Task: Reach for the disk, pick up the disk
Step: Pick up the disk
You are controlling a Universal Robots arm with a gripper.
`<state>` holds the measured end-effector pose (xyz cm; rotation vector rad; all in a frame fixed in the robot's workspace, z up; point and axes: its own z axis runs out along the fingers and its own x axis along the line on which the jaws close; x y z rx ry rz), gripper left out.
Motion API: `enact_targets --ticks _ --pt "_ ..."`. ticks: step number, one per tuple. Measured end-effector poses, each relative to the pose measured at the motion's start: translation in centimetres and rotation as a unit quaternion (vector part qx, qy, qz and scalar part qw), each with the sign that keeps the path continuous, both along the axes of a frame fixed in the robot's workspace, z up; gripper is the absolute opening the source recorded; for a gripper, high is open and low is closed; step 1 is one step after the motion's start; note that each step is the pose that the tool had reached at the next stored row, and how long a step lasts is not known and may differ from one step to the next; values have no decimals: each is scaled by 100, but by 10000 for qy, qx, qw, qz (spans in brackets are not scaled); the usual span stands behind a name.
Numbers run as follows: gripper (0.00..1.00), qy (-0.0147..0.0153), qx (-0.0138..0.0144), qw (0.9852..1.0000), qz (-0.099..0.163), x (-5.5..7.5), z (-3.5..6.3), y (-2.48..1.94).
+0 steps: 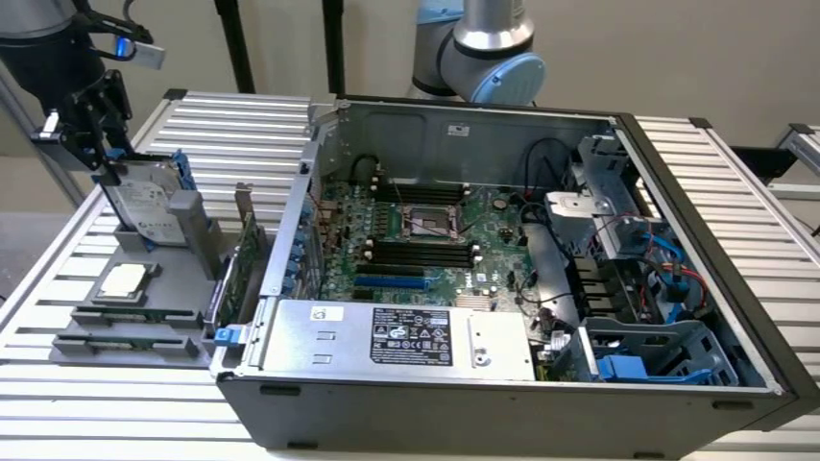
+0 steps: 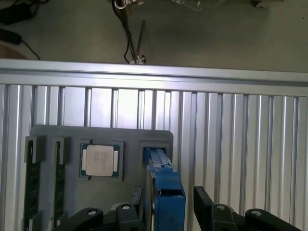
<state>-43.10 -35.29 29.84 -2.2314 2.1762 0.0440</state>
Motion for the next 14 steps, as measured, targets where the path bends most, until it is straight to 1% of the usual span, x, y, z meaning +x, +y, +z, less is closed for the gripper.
enact_targets --ticks 4,9,11,14 --pt "54 0 6 10000 -10 -12 -4 0" --pt "54 0 29 10000 -14 -13 -13 1" --pt "54 0 47 10000 -14 -13 -19 0" --pt "54 1 88 10000 -13 -13 -22 0"
